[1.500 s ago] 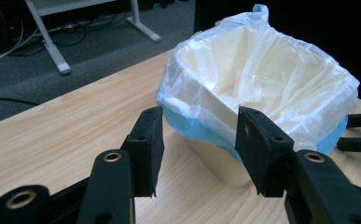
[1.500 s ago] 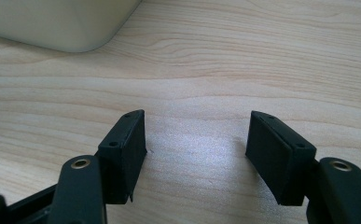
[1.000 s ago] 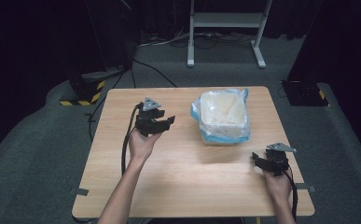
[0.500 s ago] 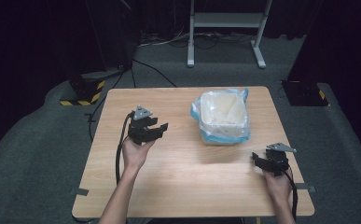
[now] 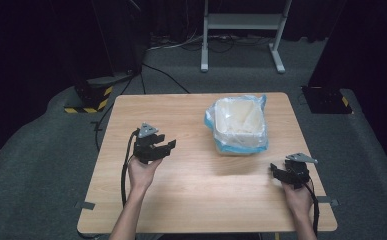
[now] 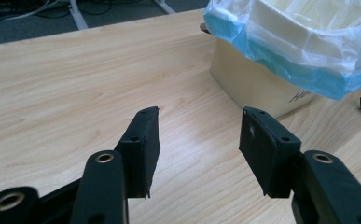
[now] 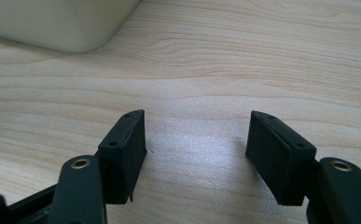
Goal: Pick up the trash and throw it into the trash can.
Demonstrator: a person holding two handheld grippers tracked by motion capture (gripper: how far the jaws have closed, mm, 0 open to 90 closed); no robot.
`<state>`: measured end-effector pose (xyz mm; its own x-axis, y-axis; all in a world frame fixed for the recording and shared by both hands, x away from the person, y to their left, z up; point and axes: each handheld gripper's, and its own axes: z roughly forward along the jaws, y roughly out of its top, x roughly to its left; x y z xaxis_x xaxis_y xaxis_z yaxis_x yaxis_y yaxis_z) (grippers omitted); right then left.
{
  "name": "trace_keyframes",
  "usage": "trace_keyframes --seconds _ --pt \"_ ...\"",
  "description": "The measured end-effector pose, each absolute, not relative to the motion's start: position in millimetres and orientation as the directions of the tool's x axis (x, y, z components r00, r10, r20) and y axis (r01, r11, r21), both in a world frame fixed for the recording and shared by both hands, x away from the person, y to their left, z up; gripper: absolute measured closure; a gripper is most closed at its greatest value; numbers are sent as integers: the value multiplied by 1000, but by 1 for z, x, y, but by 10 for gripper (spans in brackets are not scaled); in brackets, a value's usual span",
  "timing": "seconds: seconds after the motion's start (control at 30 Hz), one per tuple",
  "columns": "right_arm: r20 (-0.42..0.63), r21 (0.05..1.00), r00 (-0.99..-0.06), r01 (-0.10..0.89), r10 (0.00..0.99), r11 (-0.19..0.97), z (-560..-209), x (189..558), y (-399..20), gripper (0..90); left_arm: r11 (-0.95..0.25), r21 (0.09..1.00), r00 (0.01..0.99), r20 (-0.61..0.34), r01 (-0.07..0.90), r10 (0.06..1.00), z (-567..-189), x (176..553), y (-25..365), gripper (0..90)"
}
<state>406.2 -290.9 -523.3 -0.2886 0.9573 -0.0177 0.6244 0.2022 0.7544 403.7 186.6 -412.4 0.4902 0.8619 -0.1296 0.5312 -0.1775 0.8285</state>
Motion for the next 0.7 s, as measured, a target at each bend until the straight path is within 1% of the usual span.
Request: trace_keyframes --seconds 0.5,0.7 --pt "-18 754 -288 625 957 202 -523 406 -291 370 -134 826 448 -154 548 881 -438 389 198 468" --pt "-18 755 -288 624 958 201 -523 406 -291 370 -127 808 437 -172 575 883 -452 385 199 450"
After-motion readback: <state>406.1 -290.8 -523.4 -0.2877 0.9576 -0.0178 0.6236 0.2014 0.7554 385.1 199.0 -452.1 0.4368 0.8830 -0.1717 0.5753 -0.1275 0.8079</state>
